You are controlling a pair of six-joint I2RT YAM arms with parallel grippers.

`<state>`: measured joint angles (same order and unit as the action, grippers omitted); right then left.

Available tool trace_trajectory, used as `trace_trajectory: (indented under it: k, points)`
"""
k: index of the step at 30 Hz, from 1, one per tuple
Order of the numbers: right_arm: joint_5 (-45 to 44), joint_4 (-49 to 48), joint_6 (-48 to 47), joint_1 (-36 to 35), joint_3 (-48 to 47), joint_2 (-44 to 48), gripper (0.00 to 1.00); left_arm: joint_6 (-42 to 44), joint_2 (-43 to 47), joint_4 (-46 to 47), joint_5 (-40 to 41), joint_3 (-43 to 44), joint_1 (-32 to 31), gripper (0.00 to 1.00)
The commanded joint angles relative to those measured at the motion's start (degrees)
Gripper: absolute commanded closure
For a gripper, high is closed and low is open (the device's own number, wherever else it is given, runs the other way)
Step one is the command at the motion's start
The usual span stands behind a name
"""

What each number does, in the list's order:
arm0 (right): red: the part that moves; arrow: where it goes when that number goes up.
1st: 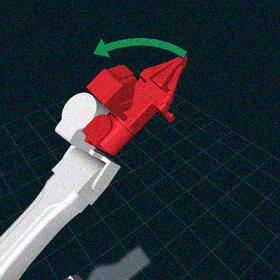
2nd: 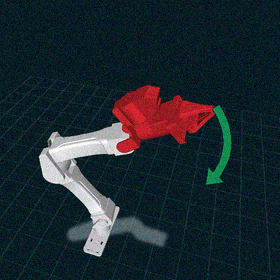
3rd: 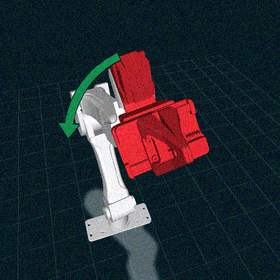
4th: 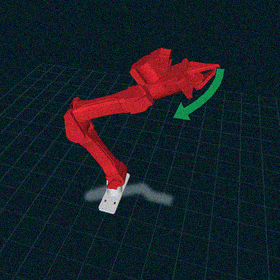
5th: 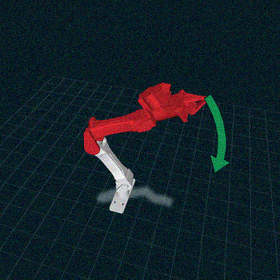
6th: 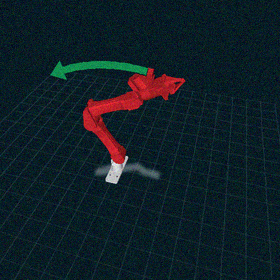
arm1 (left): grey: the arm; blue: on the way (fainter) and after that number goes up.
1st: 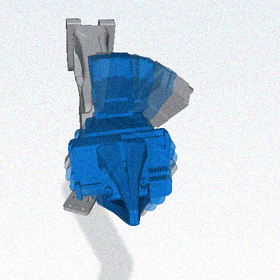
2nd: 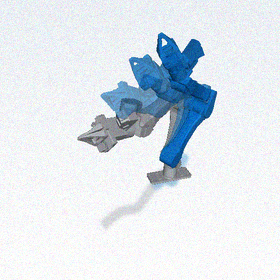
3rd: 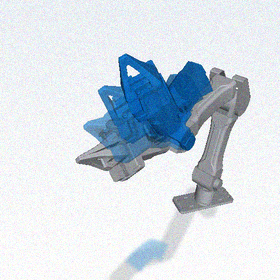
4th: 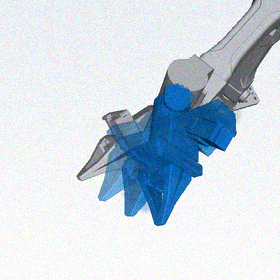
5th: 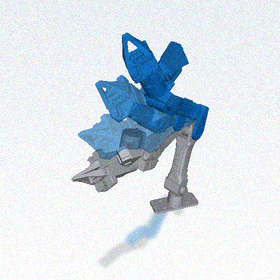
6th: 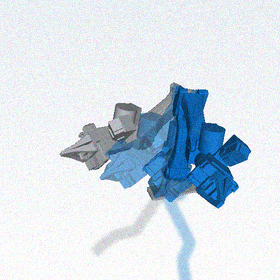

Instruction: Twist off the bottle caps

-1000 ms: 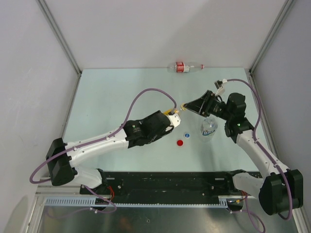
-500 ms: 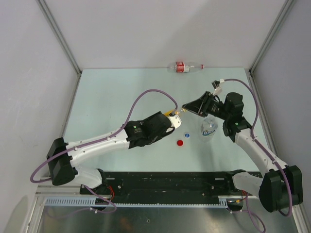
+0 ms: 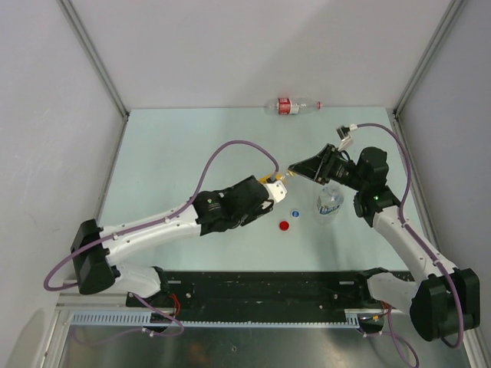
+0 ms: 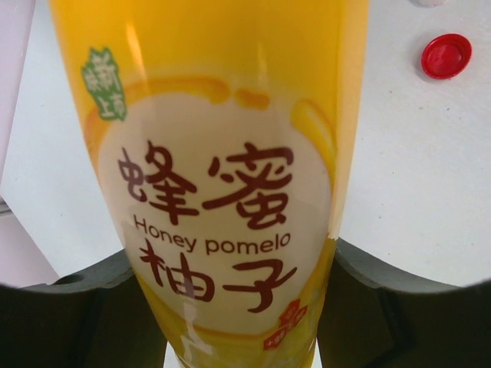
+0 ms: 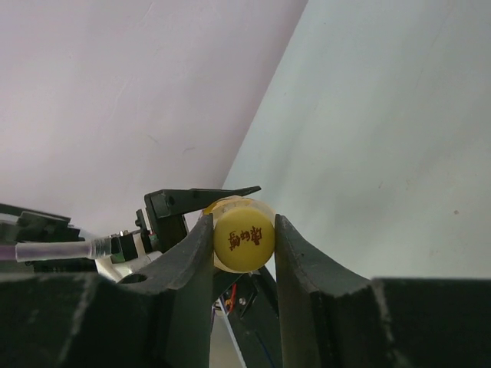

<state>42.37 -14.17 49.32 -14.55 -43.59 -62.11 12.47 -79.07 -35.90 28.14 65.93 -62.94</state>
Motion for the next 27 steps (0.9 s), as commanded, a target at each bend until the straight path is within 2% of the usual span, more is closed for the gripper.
trace_trajectory:
  k: [1, 10, 16, 27]
  points:
    - [3.4, -5.6, -0.7, -0.7, -2.2, 2.1, 1.0, -0.2, 3.4, 0.5, -4.9, 1.7, -0.3, 1.0]
    - [9.1, -10.9, -2.2, -0.9, -2.2, 3.0, 1.0, 0.6, 5.6, 0.6, -15.6, 2.3, -0.3, 1.0]
    - [13.5, -15.3, -2.0, -1.2, -2.2, 3.6, 1.0, 2.3, 9.6, 1.7, -26.0, 1.9, -0.3, 1.0]
    - [17.5, -20.8, -4.8, -3.7, -2.2, 7.2, 1.0, 6.6, 16.6, 3.4, -54.8, 0.2, 0.3, 1.0]
